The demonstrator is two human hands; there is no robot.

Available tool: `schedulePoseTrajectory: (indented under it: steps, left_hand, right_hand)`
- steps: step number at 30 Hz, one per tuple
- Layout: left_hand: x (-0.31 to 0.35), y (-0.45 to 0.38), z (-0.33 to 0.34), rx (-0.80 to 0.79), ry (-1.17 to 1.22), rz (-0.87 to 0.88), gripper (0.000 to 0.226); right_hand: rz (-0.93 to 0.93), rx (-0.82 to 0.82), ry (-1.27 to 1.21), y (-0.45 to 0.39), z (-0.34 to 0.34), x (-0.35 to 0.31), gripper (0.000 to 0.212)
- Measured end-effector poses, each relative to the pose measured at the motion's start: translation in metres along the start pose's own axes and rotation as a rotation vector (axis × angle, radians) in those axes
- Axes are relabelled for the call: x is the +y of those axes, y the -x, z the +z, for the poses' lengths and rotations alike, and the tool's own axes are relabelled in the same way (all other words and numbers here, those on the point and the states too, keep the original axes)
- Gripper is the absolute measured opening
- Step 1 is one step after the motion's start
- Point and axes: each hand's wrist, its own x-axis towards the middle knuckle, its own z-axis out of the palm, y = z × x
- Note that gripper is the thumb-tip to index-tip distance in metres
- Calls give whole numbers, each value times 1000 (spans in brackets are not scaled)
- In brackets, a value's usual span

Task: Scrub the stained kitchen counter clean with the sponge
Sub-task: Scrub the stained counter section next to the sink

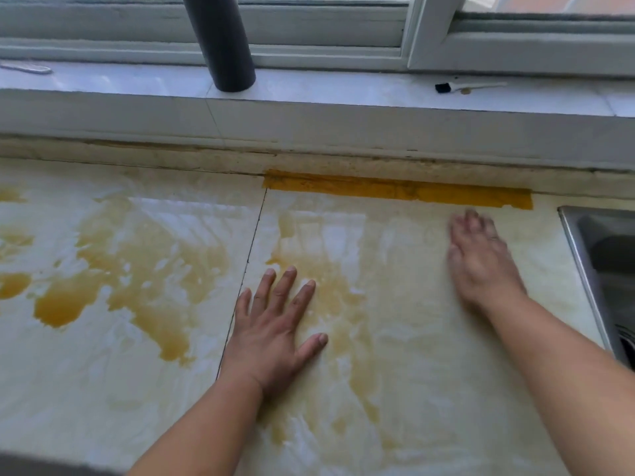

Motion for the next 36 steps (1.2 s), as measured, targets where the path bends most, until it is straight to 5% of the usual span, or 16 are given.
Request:
schedulePoseTrajectory:
  steps: [3, 6, 11, 15, 22, 25, 36]
  left_hand:
    - [0, -2, 0, -15, -24, -11, 83]
    - [0, -1, -2, -24, -32, -9, 84]
    - [0, -1, -1, -19, -27, -6, 84]
    - [-2, -2, 0, -6, -13, 2, 84]
    - [-2, -1, 1, -7, -27, 18, 83]
    - [-1, -1, 0, -8, -27, 15, 83]
    - [-1, -2, 0, -12, -24, 10, 84]
  right_hand:
    - [260, 20, -33, 26, -10, 42, 58]
    - [353, 41, -72, 40, 10, -1, 62]
    - [-100, -78, -68, 77, 52, -120, 65]
    - [-335, -129, -17, 89, 47, -116, 62]
    - [194, 0, -23, 120, 8, 66, 60]
    - [308, 37, -23, 142, 9, 90, 71]
    - [205, 44, -163, 244, 88, -98, 76]
